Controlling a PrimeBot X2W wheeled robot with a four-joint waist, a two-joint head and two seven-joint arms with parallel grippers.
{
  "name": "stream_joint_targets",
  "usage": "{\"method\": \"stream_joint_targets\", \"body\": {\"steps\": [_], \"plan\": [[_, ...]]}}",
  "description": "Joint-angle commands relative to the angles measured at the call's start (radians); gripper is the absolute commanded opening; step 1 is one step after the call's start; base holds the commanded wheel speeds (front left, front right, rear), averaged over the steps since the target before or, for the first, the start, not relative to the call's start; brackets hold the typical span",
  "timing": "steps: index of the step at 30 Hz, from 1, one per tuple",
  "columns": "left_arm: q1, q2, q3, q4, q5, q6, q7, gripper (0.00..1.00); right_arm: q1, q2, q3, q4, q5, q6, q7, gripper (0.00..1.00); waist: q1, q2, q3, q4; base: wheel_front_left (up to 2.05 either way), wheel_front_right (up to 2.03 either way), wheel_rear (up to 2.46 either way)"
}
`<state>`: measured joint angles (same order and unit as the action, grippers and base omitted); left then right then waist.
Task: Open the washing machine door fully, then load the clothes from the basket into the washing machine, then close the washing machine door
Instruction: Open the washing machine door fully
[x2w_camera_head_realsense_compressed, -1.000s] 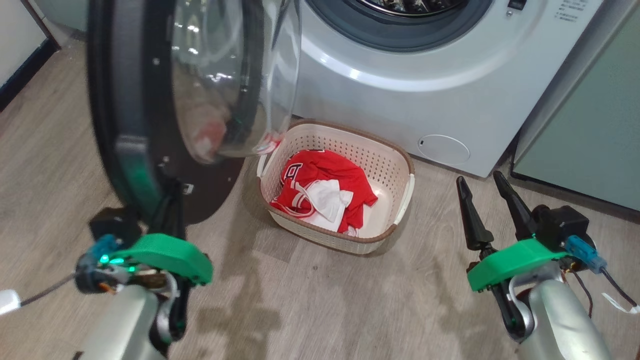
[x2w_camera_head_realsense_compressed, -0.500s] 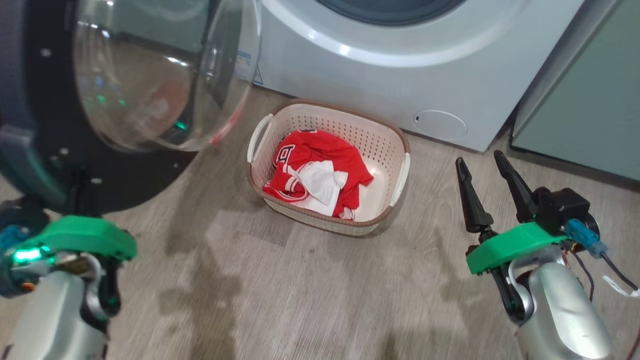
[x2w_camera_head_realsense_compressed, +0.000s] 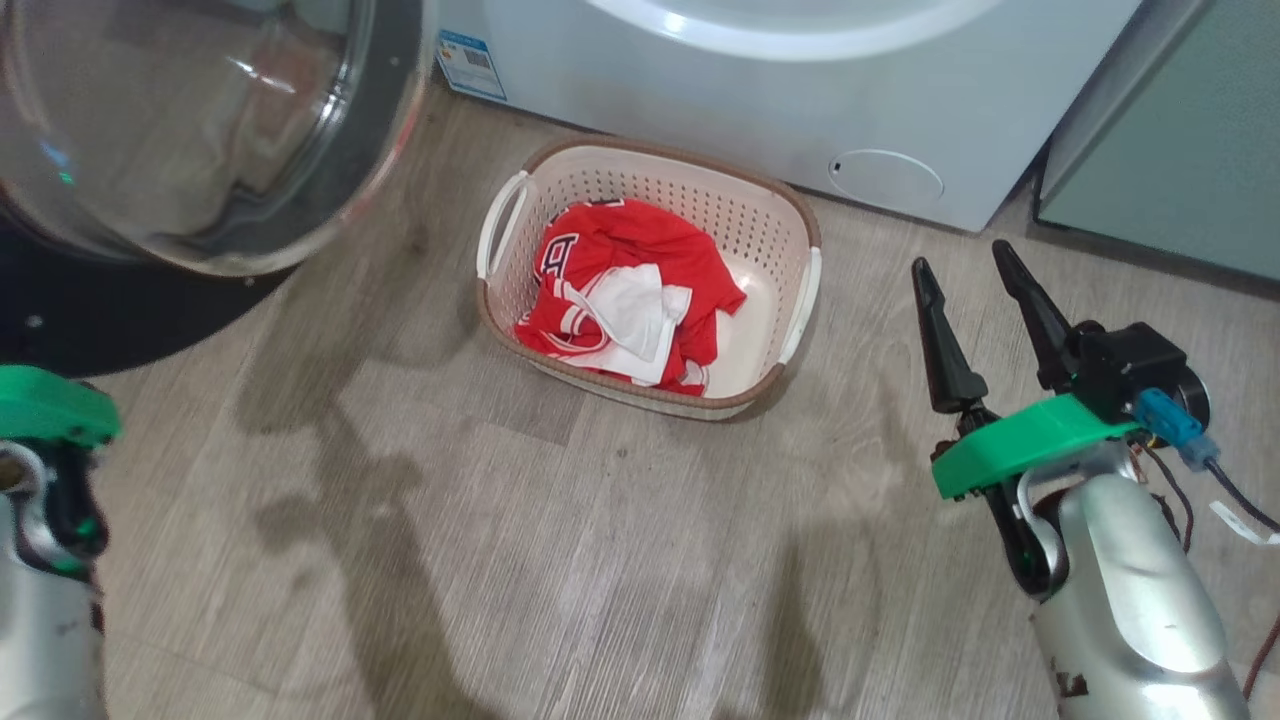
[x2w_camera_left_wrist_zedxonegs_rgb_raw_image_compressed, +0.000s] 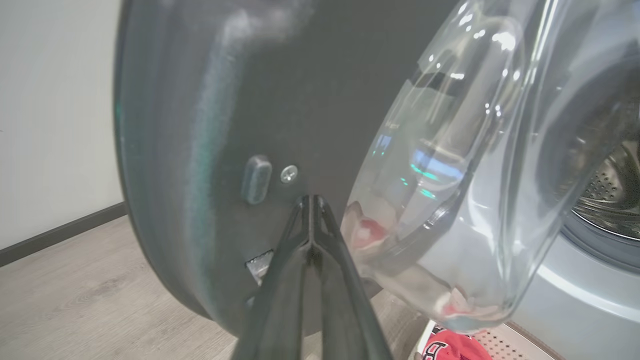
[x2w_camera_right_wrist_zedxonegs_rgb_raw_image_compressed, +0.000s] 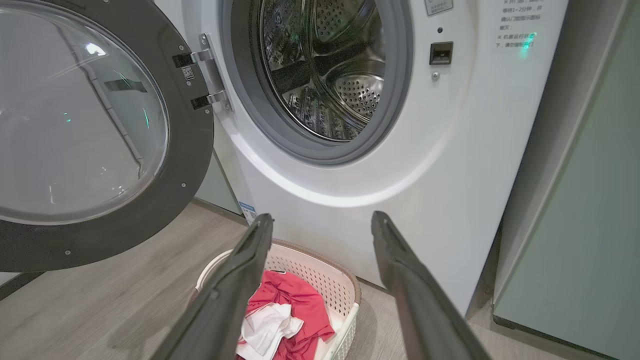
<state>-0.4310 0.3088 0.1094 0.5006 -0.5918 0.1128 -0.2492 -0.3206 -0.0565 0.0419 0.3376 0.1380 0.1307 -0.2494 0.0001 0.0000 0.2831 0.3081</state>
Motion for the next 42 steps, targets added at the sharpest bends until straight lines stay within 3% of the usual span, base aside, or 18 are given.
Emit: {"method": "stream_joint_targets", "body": {"steps": [1, 17, 27, 28, 29, 30, 31, 32, 42], "plan": [[-0.052, 0.057, 0.078, -0.001, 0.022, -0.012, -0.012, 0.0, -0.036, 0.006, 0.028, -0.039, -0.011, 0.0, 0.003, 1.0, -0.0001, 0.0, 0.016, -0.003, 0.0, 0.0, 0.0], [-0.131, 0.044, 0.284, 0.12, 0.162, -0.115, -0.013, 0.0, -0.054, 0.006, 0.036, -0.031, -0.001, 0.0, 0.005, 1.0, -0.0001, 0.0, 0.024, -0.011, 0.0, 0.0, 0.0], [0.032, -0.09, 0.314, -0.077, 0.286, -0.138, -0.013, 0.0, -0.015, 0.006, 0.021, -0.009, 0.028, 0.0, -0.006, 1.0, -0.0001, 0.0, -0.05, -0.008, 0.0, 0.0, 0.0], [0.053, -0.105, 0.311, -0.1, 0.294, -0.141, -0.013, 0.06, -0.008, 0.006, 0.018, -0.008, 0.032, 0.0, -0.007, 1.0, -0.0001, 0.0, -0.061, -0.008, 0.0, 0.0, 0.0], [0.075, -0.119, 0.309, -0.124, 0.302, -0.14, -0.013, 0.3, -0.001, 0.006, 0.014, -0.007, 0.035, 0.0, -0.008, 1.0, -0.0001, 0.0, -0.069, -0.007, 0.0, 0.0, 0.0], [0.097, -0.132, 0.306, -0.149, 0.308, -0.141, -0.013, 0.46, 0.005, 0.006, 0.011, -0.005, 0.039, 0.0, -0.008, 1.0, -0.0001, 0.0, -0.08, -0.008, 0.0, 0.0, 0.0], [0.12, -0.142, 0.3, -0.175, 0.318, -0.144, -0.013, 0.84, 0.012, 0.006, 0.009, -0.004, 0.043, 0.0, -0.009, 1.0, -0.0001, 0.0, -0.088, -0.009, 0.0, 0.0, 0.0], [0.142, -0.155, 0.293, -0.202, 0.324, -0.148, -0.013, 1.0, 0.018, 0.006, 0.006, -0.004, 0.046, 0.0, -0.01, 1.0, -0.0001, 0.0, -0.096, -0.01, 0.0, 0.0, 0.0], [0.32, -0.224, 0.157, -0.443, 0.371, -0.175, 0.039, 1.0, 0.08, 0.006, -0.013, -0.013, 0.065, 0.0, -0.012, 1.0, -0.0001, 0.0, -0.166, -0.051, 0.0, 0.0, 0.0]]}}
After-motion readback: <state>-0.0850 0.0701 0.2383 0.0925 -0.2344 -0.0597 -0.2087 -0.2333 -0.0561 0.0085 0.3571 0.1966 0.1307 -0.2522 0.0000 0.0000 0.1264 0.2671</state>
